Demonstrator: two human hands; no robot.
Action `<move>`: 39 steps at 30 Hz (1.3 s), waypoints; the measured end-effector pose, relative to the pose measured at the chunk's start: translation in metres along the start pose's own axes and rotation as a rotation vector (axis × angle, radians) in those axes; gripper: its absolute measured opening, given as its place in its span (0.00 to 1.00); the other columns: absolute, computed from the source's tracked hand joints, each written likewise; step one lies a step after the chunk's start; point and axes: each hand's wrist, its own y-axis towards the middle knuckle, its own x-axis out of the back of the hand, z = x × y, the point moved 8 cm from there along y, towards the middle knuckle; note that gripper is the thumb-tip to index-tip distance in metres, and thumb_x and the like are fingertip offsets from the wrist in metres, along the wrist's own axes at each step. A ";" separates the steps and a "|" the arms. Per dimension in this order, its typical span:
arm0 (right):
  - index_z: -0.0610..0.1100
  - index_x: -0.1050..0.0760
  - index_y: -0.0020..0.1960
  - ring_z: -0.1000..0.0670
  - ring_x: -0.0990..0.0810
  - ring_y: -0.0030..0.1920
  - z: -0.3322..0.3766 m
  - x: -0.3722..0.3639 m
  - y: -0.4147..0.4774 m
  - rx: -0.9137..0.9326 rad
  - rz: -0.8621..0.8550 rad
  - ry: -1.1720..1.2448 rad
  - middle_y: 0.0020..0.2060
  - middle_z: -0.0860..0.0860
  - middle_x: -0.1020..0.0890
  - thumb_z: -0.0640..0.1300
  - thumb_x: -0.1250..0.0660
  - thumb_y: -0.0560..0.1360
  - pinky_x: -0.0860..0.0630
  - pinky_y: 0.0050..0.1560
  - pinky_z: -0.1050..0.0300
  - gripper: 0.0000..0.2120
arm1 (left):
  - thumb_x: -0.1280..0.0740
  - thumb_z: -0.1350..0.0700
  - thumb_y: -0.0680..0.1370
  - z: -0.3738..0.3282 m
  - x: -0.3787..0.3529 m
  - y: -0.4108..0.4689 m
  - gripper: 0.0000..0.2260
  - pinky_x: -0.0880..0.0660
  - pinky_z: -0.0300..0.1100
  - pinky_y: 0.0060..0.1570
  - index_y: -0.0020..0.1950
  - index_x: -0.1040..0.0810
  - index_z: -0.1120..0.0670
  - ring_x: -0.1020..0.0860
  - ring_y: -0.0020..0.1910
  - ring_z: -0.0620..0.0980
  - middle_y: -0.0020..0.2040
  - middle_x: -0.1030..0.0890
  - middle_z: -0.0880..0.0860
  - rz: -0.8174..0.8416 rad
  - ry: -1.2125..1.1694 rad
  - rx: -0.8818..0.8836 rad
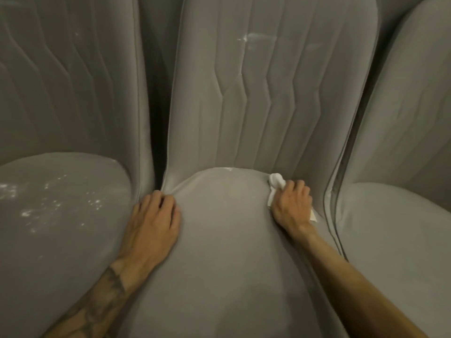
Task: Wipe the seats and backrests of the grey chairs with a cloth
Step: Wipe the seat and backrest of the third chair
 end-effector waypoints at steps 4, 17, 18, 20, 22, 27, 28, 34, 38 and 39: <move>0.34 0.28 0.56 0.35 0.26 0.53 0.061 -0.015 0.024 0.099 -0.006 0.040 0.54 0.34 0.25 0.40 0.39 0.77 0.30 0.53 0.42 0.11 | 0.43 0.52 0.83 -0.002 -0.010 0.013 0.09 0.28 0.59 0.46 0.47 0.27 0.53 0.28 0.45 0.61 0.47 0.27 0.57 -0.014 0.024 -0.040; 0.40 0.29 0.59 0.38 0.28 0.57 0.128 -0.040 0.033 0.287 0.071 0.088 0.58 0.40 0.27 0.47 0.45 0.82 0.36 0.56 0.44 0.13 | 0.43 0.53 0.82 0.002 -0.013 0.012 0.09 0.29 0.59 0.47 0.47 0.27 0.55 0.30 0.45 0.59 0.48 0.27 0.57 -0.015 0.005 0.013; 0.41 0.29 0.59 0.38 0.28 0.58 0.148 -0.043 0.029 0.378 0.087 0.118 0.59 0.41 0.27 0.48 0.46 0.82 0.36 0.57 0.44 0.13 | 0.43 0.53 0.82 0.002 -0.013 0.012 0.08 0.29 0.59 0.46 0.47 0.27 0.55 0.30 0.45 0.59 0.48 0.27 0.57 -0.019 -0.001 0.012; 0.41 0.30 0.59 0.38 0.28 0.57 0.156 -0.041 0.029 0.458 0.094 0.115 0.59 0.42 0.27 0.47 0.46 0.82 0.35 0.57 0.45 0.13 | 0.42 0.54 0.82 0.002 -0.014 0.011 0.08 0.29 0.59 0.46 0.48 0.27 0.55 0.30 0.44 0.59 0.48 0.27 0.57 -0.032 -0.006 0.015; 0.40 0.30 0.59 0.38 0.28 0.57 0.128 -0.039 0.036 0.410 0.074 0.039 0.59 0.41 0.27 0.47 0.48 0.82 0.34 0.57 0.45 0.14 | 0.42 0.54 0.82 0.003 -0.015 0.011 0.07 0.30 0.59 0.46 0.47 0.27 0.55 0.30 0.45 0.60 0.48 0.27 0.57 -0.048 -0.007 0.009; 0.40 0.30 0.60 0.38 0.29 0.58 0.135 -0.038 0.034 0.243 0.066 0.064 0.60 0.40 0.27 0.47 0.46 0.81 0.35 0.57 0.44 0.14 | 0.42 0.53 0.82 0.002 -0.015 0.012 0.07 0.29 0.60 0.47 0.48 0.27 0.54 0.29 0.46 0.60 0.48 0.27 0.58 -0.033 0.010 0.017; 0.40 0.30 0.61 0.38 0.28 0.59 0.162 -0.042 0.026 0.314 0.086 0.090 0.60 0.41 0.27 0.48 0.46 0.82 0.35 0.58 0.44 0.15 | 0.41 0.53 0.82 0.001 -0.015 0.012 0.07 0.28 0.60 0.48 0.48 0.27 0.54 0.29 0.46 0.61 0.48 0.27 0.58 -0.033 0.007 0.015; 0.41 0.30 0.63 0.38 0.28 0.59 0.140 -0.041 0.034 0.524 0.118 0.066 0.62 0.42 0.26 0.48 0.46 0.83 0.35 0.59 0.45 0.15 | 0.42 0.53 0.81 0.004 -0.016 0.012 0.08 0.29 0.60 0.47 0.47 0.27 0.55 0.29 0.46 0.60 0.48 0.26 0.58 -0.043 -0.026 0.013; 0.41 0.30 0.62 0.38 0.28 0.60 0.145 -0.037 0.031 0.367 0.109 0.078 0.61 0.41 0.27 0.48 0.46 0.83 0.35 0.59 0.44 0.14 | 0.42 0.53 0.81 0.003 -0.014 0.011 0.08 0.28 0.60 0.48 0.47 0.27 0.55 0.29 0.46 0.60 0.48 0.26 0.58 -0.027 -0.033 0.028; 0.41 0.30 0.62 0.38 0.28 0.59 0.171 -0.040 0.015 0.447 0.130 0.117 0.61 0.41 0.26 0.48 0.46 0.83 0.35 0.58 0.44 0.15 | 0.41 0.53 0.81 0.003 -0.015 0.011 0.08 0.28 0.60 0.48 0.47 0.27 0.55 0.29 0.46 0.60 0.48 0.26 0.58 -0.024 -0.045 0.030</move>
